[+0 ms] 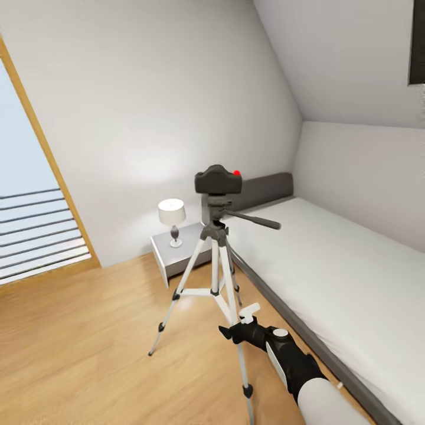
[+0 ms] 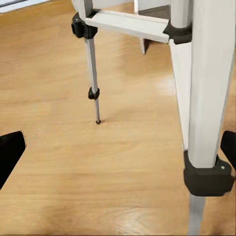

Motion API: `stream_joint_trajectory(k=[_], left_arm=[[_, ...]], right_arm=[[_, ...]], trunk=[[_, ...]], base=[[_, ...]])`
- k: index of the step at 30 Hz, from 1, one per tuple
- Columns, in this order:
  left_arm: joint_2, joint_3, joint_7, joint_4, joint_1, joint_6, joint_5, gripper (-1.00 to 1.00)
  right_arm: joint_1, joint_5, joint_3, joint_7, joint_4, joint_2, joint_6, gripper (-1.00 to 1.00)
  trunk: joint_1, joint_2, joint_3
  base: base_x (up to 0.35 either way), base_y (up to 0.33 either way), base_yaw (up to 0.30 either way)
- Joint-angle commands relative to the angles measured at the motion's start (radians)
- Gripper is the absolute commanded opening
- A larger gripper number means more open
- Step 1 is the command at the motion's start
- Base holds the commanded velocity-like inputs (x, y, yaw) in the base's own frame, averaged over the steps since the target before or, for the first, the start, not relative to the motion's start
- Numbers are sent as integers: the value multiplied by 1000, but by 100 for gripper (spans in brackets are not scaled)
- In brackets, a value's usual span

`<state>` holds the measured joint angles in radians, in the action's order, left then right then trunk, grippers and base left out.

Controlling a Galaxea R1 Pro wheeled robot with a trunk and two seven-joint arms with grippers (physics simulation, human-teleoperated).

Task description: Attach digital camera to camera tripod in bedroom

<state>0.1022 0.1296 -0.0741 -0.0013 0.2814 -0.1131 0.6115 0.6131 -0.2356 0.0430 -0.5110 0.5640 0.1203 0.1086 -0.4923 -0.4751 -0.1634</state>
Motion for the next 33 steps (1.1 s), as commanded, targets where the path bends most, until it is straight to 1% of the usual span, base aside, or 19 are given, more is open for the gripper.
stream_joint_trajectory(k=[1,17,19,21,24,27,29,33], left_arm=[[0,8,-3,0,1,-3,8,100],[1,9,-2,0,1,1,7,100],[1,9,-2,-1,1,1,7,100],[1,10,-1,-1,1,1,7,100],[1,10,-1,-2,1,2,5,100],[1,10,-1,-4,1,2,-1,100],[1,10,-1,-5,1,2,-4,100],[1,10,-1,-6,1,3,-6,100]], right_arm=[[0,-4,5,-6,2,1,6,100],[0,-1,7,-6,2,0,7,100],[0,0,7,-5,1,-1,8,100],[0,2,8,-4,-7,-11,12,100],[0,5,10,-1,-36,-41,16,100],[0,8,15,7,-86,-85,19,100],[0,9,25,15,-125,-116,21,100],[0,11,61,34,-217,-178,23,100]], trunk=[[0,-2,-2],[0,-2,-2],[0,-2,-2],[0,-2,-2],[0,-2,-2],[0,-2,-2],[0,-2,-2],[0,-2,-2]], base=[[-344,0,0],[-334,0,0],[-154,0,0],[-89,0,0],[-51,0,0],[-26,0,0],[-15,0,0],[-8,0,0]])
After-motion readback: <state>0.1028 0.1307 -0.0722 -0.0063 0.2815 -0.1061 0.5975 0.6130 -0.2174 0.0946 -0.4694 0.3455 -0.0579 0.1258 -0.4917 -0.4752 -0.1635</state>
